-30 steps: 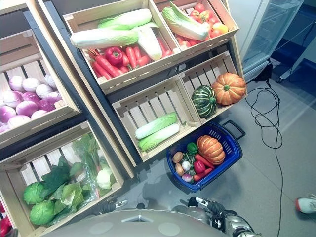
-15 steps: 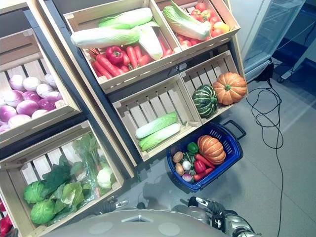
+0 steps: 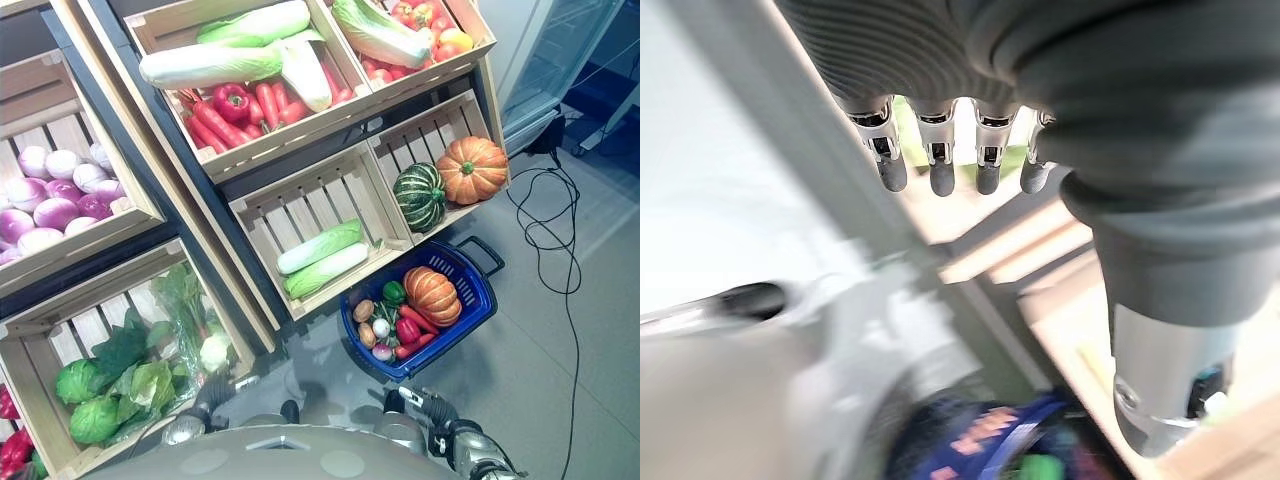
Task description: Pick up fruits and vegetables into the basket
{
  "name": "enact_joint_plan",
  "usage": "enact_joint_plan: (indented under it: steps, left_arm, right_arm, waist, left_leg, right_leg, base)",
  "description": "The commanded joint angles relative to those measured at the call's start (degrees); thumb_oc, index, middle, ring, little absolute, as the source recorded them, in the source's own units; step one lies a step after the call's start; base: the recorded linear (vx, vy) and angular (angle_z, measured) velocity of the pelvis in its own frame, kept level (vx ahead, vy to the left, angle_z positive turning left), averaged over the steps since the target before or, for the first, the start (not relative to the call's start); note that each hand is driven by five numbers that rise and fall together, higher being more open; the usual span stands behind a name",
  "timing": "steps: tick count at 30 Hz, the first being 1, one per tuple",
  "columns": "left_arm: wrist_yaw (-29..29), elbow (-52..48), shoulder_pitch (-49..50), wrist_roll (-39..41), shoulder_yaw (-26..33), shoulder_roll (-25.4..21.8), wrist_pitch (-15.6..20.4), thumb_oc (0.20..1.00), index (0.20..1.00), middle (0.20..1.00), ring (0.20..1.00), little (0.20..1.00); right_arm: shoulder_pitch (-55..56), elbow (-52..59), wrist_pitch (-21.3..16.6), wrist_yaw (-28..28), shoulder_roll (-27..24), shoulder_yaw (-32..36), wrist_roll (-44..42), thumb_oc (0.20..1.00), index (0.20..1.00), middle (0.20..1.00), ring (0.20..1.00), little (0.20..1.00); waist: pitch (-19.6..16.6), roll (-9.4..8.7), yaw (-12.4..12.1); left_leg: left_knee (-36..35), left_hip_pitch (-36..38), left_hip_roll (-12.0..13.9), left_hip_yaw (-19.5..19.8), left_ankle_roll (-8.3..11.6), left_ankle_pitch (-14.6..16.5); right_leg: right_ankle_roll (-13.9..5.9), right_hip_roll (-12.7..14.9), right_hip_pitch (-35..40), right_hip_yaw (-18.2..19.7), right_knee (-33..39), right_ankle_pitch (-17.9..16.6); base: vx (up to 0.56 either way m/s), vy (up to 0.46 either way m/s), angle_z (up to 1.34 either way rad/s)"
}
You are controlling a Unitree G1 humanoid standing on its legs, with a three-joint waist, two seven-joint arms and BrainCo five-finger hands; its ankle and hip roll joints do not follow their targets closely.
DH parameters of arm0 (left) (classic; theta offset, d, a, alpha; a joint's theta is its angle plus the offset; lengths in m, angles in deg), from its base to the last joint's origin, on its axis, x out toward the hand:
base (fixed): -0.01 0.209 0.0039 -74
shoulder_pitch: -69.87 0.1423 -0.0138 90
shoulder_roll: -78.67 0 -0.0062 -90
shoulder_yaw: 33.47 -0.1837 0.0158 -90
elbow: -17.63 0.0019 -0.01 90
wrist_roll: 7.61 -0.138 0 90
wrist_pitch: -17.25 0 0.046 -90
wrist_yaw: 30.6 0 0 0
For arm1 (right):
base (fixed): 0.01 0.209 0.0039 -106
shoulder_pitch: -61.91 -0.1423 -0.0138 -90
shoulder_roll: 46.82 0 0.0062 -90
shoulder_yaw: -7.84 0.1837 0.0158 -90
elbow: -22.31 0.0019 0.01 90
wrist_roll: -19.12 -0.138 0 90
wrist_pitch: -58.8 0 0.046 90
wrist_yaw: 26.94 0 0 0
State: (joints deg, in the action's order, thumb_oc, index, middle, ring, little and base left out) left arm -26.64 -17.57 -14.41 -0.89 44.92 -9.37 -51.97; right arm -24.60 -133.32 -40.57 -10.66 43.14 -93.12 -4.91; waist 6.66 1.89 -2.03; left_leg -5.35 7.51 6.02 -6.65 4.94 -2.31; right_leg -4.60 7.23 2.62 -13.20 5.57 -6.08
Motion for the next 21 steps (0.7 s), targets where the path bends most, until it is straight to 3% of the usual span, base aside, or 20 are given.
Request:
enact_joint_plan:
  steps: [1, 5, 11, 17, 21]
  left_arm:
    - [3.1, -9.5, -4.7, -0.8, -0.5, -5.0, 6.3, 1.0, 1.0, 1.0, 1.0, 1.0]
    - [3.6, -25.8, -3.2, 0.9, 1.3, -10.3, 7.2, 1.0, 1.0, 1.0, 1.0, 1.0]
    - [13.6, -41.7, -2.6, -12.3, 4.1, -16.4, 8.5, 1.0, 1.0, 1.0, 1.0, 1.0]
    - [21.8, -45.8, -10.4, -17.5, 0.7, -18.7, 4.4, 1.0, 1.0, 1.0, 1.0, 1.0]
    - [25.9, -46.3, -18.1, -21.7, -3.0, -19.5, -1.4, 1.0, 1.0, 1.0, 1.0, 1.0]
  right_arm:
    - [-2.7, 6.5, -4.2, -2.1, -0.6, 1.0, -4.5, 1.0, 1.0, 1.0, 1.0, 1.0]
    - [1.1, 18.8, -4.6, -4.6, -2.2, 2.4, -5.8, 1.0, 1.0, 1.0, 1.0, 1.0]
    - [6.7, 36.6, -7.0, -7.7, -4.6, 4.6, -6.9, 1.0, 1.0, 1.0, 1.0, 1.0]
    - [4.6, 42.9, -10.3, -9.2, -7.0, 4.7, -8.3, 1.0, 1.0, 1.0, 1.0, 1.0]
    - [2.5, 47.6, -11.1, -10.5, -8.3, 3.2, -9.6, 1.0, 1.0, 1.0, 1.0, 1.0]
  waist:
    - [2.9, -1.61, 0.1]
    - [3.6, -1.3, 0.5]
    - [5.7, -0.21, 2.4]
    - [10.0, 0.87, 4.6]
    - [13.1, 0.77, 6.1]
  left_leg:
    - [0.8, -2.5, -0.7, 0.5, -1.72, 3.4]
    - [0.8, -3.4, -0.7, 1.2, -1.95, 3.3]
    - [3.3, -7.6, -1.4, 2.5, -2.08, 3.0]
    - [6.5, -13.1, -1.9, 2.6, -1.91, 2.4]
    - [8.8, -17.5, -2.0, 1.9, -1.65, 1.8]
  right_leg:
    - [-3.04, 2.4, 2.5, -0.6, -4.0, 6.6]
    - [-2.85, 2.6, 1.2, -0.3, -5.5, 7.3]
    - [-1.9, 3.0, -5.0, 1.2, -12.0, 10.0]
    - [-1.31, 2.9, -12.0, 2.3, -17.0, 11.1]
    - [-1.43, 2.7, -17.3, 3.1, -20.5, 11.5]
  base:
    - [0.05, -0.02, 0.01]
    - [0.05, -0.015, 0.05]
    - [0.01, 0.025, 0.03]
    - [-0.12, 0.027, 0.05]
    - [-0.1, -0.018, -0.07]
